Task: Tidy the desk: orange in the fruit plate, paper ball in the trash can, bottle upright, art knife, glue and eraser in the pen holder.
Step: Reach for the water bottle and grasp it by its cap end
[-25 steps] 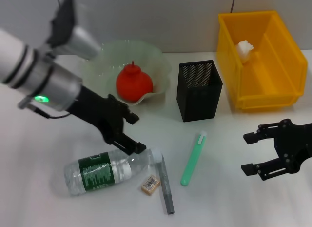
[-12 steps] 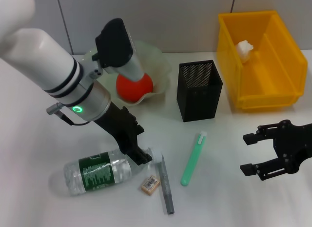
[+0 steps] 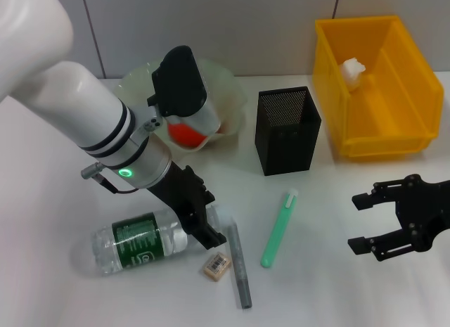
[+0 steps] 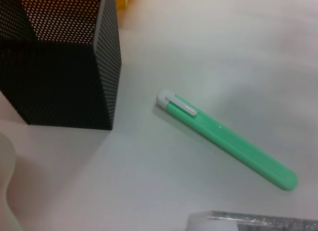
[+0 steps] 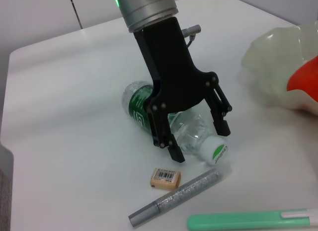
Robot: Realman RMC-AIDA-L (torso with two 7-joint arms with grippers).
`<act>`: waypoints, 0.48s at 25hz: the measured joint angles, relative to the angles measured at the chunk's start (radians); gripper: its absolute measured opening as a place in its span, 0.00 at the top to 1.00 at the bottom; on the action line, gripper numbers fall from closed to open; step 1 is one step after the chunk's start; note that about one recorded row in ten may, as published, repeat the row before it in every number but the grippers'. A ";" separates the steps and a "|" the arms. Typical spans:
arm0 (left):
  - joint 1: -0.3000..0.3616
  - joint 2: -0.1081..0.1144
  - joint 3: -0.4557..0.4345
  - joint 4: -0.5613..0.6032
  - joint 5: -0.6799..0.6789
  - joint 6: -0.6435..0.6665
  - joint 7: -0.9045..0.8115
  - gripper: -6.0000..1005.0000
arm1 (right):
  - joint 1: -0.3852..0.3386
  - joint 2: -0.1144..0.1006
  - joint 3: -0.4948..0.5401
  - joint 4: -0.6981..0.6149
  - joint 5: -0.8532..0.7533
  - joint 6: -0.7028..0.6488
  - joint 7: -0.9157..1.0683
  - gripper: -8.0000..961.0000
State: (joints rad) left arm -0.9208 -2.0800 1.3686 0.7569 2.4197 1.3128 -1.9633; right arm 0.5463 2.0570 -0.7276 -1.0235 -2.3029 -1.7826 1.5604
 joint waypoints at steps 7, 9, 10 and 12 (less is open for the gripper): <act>0.005 0.000 0.037 -0.004 0.000 -0.048 -0.010 0.16 | -0.003 0.000 0.001 0.002 0.000 -0.001 -0.001 0.14; 0.007 0.000 0.044 -0.011 0.004 -0.060 -0.011 0.16 | -0.003 0.000 0.001 0.004 0.000 -0.001 -0.001 0.14; 0.008 0.000 0.046 -0.014 0.006 -0.065 -0.011 0.16 | -0.003 0.000 0.001 0.005 0.000 -0.001 0.000 0.14; 0.008 0.000 0.047 -0.014 0.006 -0.066 -0.011 0.16 | -0.003 0.000 0.001 0.005 0.001 -0.001 0.000 0.14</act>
State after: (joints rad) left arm -0.9127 -2.0800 1.4160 0.7428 2.4256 1.2470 -1.9743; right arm 0.5430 2.0570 -0.7263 -1.0183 -2.3024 -1.7836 1.5600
